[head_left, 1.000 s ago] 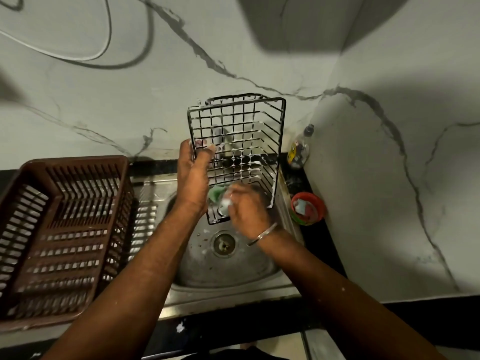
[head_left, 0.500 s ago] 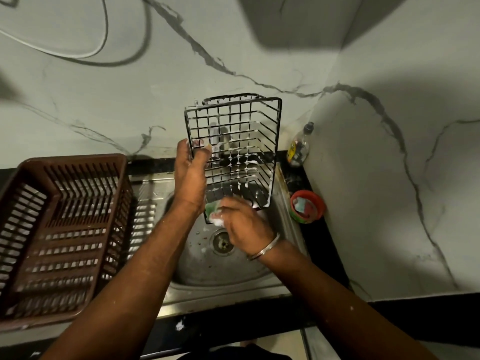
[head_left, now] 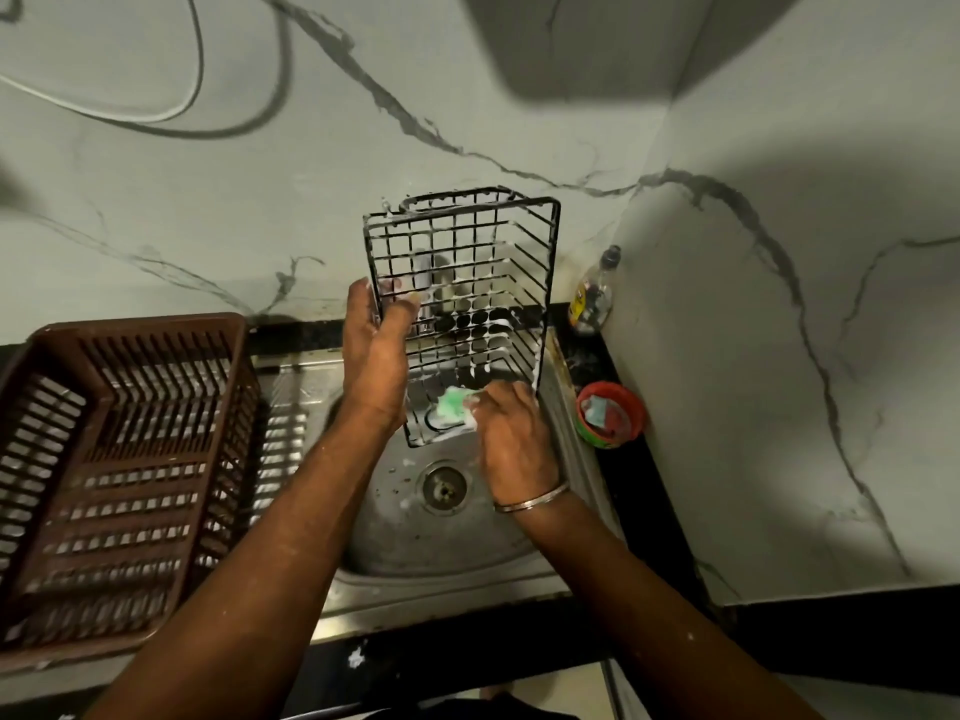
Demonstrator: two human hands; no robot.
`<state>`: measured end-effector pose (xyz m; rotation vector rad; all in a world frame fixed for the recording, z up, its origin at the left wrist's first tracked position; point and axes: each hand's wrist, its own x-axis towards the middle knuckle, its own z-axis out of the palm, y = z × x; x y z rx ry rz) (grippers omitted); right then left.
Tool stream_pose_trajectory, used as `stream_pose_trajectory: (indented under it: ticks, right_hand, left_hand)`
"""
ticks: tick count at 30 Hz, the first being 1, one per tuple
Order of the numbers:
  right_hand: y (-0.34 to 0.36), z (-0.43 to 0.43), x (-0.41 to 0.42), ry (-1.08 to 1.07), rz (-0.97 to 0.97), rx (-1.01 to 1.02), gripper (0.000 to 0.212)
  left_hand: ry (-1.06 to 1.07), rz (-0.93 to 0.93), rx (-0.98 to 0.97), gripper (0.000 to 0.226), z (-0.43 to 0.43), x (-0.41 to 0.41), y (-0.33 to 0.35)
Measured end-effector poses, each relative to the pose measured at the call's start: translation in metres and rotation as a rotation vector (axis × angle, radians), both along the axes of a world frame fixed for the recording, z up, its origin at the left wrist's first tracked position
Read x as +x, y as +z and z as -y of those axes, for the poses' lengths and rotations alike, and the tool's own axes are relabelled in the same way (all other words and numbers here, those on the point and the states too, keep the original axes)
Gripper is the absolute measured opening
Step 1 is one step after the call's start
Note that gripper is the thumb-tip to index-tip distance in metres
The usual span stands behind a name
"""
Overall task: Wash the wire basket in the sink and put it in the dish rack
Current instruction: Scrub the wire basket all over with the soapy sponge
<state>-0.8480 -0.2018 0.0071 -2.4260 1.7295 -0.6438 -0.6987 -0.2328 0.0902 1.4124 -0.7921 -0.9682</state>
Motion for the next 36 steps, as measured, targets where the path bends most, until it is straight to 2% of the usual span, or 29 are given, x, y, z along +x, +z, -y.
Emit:
stream_pose_trajectory:
  ticks: [2,4,6,9,12,15,17,21,24,26,30,33,36]
  right_hand:
    - [0.006,-0.003,0.011,-0.002,-0.053,0.031,0.055]
    - [0.008,-0.006,0.02,0.067,-0.019,0.023,0.051]
    - [0.007,0.002,0.015,-0.009,0.144,-0.019,0.039]
    - [0.013,0.016,0.009,-0.18,0.126,-0.09,0.042]
    - [0.008,0.017,0.027,-0.107,0.039,-0.006,0.038]
    - [0.01,0.024,0.024,0.041,-0.045,0.117,0.037]
    - [0.014,0.031,0.017,0.056,-0.045,0.172,0.04]
    - [0.018,0.028,0.017,0.014,-0.186,0.084,0.037]
    - [0.023,0.023,0.016,0.13,-0.258,0.151,0.032]
    - [0.029,0.026,0.011,0.142,-0.254,0.194,0.033]
    - [0.038,0.021,0.009,0.077,-0.232,0.093,0.032]
    - [0.032,0.014,0.005,0.183,-0.288,0.129,0.031]
    - [0.025,0.015,-0.004,0.317,-0.26,0.108,0.031]
  left_hand:
    - [-0.001,0.0,-0.011,0.093,0.001,-0.001,0.002]
    - [-0.031,0.043,-0.032,0.092,0.002,0.0,0.002]
    - [-0.064,0.083,-0.04,0.09,0.001,0.0,0.0]
    - [-0.065,0.079,-0.041,0.088,-0.001,-0.003,0.004]
    - [-0.058,0.058,-0.045,0.081,-0.005,-0.008,0.013]
    - [-0.096,0.138,-0.078,0.064,-0.006,-0.008,0.009]
    - [-0.103,0.138,-0.05,0.069,-0.006,-0.003,0.001]
    - [-0.098,0.139,-0.042,0.076,-0.008,-0.003,-0.002]
    - [-0.094,0.112,-0.04,0.066,-0.009,-0.003,0.004]
    - [-0.082,0.084,-0.007,0.067,-0.011,-0.002,0.005]
    - [-0.099,0.103,-0.066,0.047,-0.008,-0.001,0.005]
    - [-0.106,0.117,-0.096,0.04,-0.002,0.003,0.009]
    - [-0.106,0.124,-0.102,0.027,0.0,0.006,0.01]
